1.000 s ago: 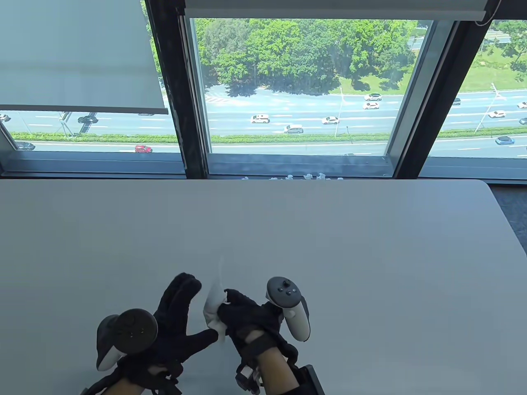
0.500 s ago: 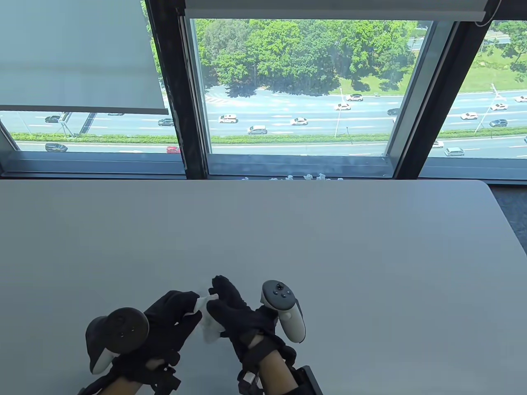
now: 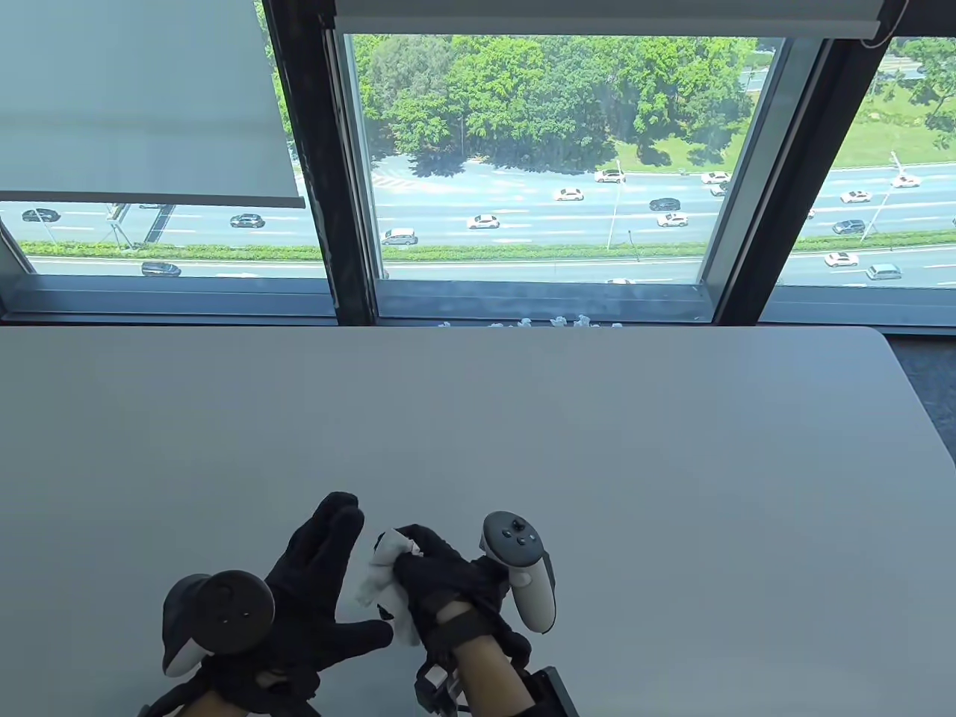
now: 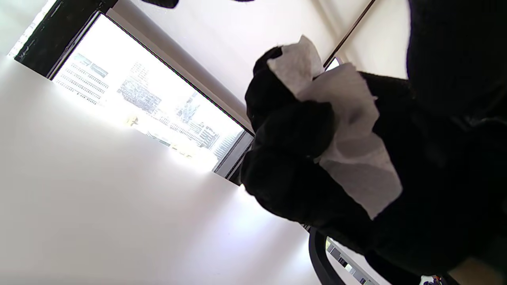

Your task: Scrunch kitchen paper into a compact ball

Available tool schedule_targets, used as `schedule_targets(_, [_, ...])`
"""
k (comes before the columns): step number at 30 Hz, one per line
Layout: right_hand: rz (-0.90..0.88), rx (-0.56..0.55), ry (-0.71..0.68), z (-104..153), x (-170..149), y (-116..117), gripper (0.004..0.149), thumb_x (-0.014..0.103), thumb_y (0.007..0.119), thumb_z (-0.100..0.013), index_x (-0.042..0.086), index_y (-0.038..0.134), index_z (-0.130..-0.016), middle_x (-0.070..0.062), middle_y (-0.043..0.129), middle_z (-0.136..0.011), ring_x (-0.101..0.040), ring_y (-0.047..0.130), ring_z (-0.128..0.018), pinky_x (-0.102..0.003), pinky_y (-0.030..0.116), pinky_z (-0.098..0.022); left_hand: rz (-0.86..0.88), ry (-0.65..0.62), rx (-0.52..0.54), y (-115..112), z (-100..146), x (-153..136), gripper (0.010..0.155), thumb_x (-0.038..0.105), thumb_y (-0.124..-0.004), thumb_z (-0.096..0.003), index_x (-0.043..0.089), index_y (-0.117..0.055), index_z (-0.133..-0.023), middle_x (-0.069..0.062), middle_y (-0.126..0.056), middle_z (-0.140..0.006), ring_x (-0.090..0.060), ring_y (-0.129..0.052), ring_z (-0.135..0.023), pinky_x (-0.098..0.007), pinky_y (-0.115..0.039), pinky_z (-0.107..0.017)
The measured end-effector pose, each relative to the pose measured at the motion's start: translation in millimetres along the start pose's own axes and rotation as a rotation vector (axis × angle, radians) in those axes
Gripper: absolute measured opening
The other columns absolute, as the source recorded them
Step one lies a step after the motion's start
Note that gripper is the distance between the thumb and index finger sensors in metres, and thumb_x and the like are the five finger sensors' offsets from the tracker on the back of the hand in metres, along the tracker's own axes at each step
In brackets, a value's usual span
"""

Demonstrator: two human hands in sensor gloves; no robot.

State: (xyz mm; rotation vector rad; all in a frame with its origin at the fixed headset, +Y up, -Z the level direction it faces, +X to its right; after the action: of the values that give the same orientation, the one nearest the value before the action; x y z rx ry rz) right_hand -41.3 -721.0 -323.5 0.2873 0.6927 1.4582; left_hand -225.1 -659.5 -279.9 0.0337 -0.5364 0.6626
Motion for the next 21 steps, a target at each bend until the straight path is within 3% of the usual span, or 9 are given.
schedule_targets(4, [0.015,0.093,-0.024,-1.9,1.9,11.6,0.055,0.039,0.055,-0.061,0.032,0.029,-0.109,0.019,0.073,-0.089,-0.006,0.088,-0.084,-0.043,0.06,-0.08,-0.14,0.055,0.02,-9.7,-1.4,3.3,0.101,0.071,-0.092,-0.035,0.056,-0.028,-0.111,0.022,-0.018,-0.125,-0.01,-0.031,-0.122,-0.055,-0.037,-0.094])
schedule_targets(6, [0.033,0.125,-0.027,-3.3,1.3,15.4,0.061,0.042,0.053,-0.061,0.027,0.022,-0.111,0.014,0.067,-0.098,-0.012,0.079,-0.097,-0.047,0.056,-0.08,-0.189,0.115,0.13,1.9,-0.1,2.8,0.076,0.064,-0.091,-0.0416,0.049,-0.05,-0.104,0.025,-0.05,-0.115,-0.001,-0.062,-0.107,-0.048,-0.052,-0.092])
schedule_targets(9, [-0.034,0.176,-0.033,-1.1,0.5,19.8,0.089,0.074,0.049,-0.056,0.027,-0.005,-0.109,-0.01,0.03,-0.115,-0.038,0.047,-0.11,-0.058,0.048,-0.078,-0.195,0.175,0.196,18.1,2.1,-7.1,0.048,0.054,-0.093,-0.0458,0.046,-0.074,-0.089,0.022,-0.086,-0.086,0.001,-0.092,-0.075,-0.045,-0.07,-0.083])
schedule_targets(10, [-0.005,0.159,-0.042,0.2,3.3,18.8,0.095,0.078,0.051,-0.054,0.027,-0.007,-0.109,-0.014,0.018,-0.115,-0.042,0.043,-0.11,-0.06,0.047,-0.077,-0.181,0.197,0.224,21.5,4.0,-11.3,0.048,0.053,-0.094,-0.0463,0.044,-0.074,-0.089,0.02,-0.086,-0.086,0.0,-0.092,-0.074,-0.045,-0.07,-0.082])
schedule_targets(13, [0.18,0.117,-0.052,0.0,8.1,23.7,0.095,0.073,0.06,-0.057,0.025,-0.002,-0.111,-0.01,0.024,-0.115,-0.032,0.054,-0.11,-0.053,0.054,-0.08,-0.268,0.212,0.245,23.2,4.4,-9.5,0.048,0.054,-0.094,-0.0464,0.045,-0.075,-0.09,0.02,-0.087,-0.085,0.001,-0.093,-0.073,-0.044,-0.071,-0.082])
schedule_targets(16, [0.23,0.01,0.003,-0.1,4.9,28.2,0.069,0.05,0.06,-0.063,0.027,0.017,-0.111,-0.001,0.046,-0.109,-0.014,0.077,-0.092,-0.044,0.062,-0.079,-0.339,0.143,0.185,8.4,1.2,3.5,0.054,0.051,-0.097,-0.0434,0.045,-0.074,-0.092,0.02,-0.089,-0.084,0.0,-0.095,-0.073,-0.046,-0.071,-0.082])
schedule_targets(18, [0.212,-0.044,0.025,0.4,3.0,17.2,0.054,0.041,0.053,-0.063,0.027,0.029,-0.109,0.004,0.059,-0.1,-0.009,0.086,-0.08,-0.042,0.065,-0.077,-0.349,0.102,0.144,7.4,1.5,3.5,0.072,0.063,-0.095,-0.0375,0.051,-0.063,-0.1,0.025,-0.085,-0.087,0.005,-0.09,-0.081,-0.044,-0.069,-0.086])
schedule_targets(20, [0.185,-0.108,0.041,0.3,0.0,4.1,0.041,0.037,0.054,-0.061,0.036,0.047,-0.101,0.009,0.069,-0.093,-0.006,0.09,-0.07,-0.042,0.067,-0.075,-0.102,0.039,0.038,0.8,-0.2,1.2,0.107,0.073,-0.095,-0.0311,0.05,-0.031,-0.114,0.016,-0.042,-0.126,-0.009,-0.059,-0.115,-0.057,-0.053,-0.089])
schedule_targets(21, [0.174,-0.071,0.034,-0.9,-1.0,2.0,0.037,0.037,0.054,-0.061,0.038,0.051,-0.098,0.01,0.071,-0.091,-0.007,0.09,-0.068,-0.042,0.067,-0.075,-0.014,0.028,0.004,-1.2,-1.0,0.7,0.114,0.073,-0.095,-0.0316,0.05,-0.018,-0.112,0.014,-0.017,-0.128,-0.016,-0.036,-0.124,-0.061,-0.042,-0.09])
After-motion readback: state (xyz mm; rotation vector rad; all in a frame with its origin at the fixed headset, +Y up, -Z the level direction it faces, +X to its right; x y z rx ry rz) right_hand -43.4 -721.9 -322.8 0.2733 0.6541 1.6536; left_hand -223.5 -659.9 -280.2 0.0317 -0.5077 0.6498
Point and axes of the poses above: the tracker on the back of each hand, its own x axis roughly to the thumb side, its own z axis roughly from the fingertips to the wrist, y = z × x, the point moved 3 cm from there along -z, roughly from the wrist to the fingertips
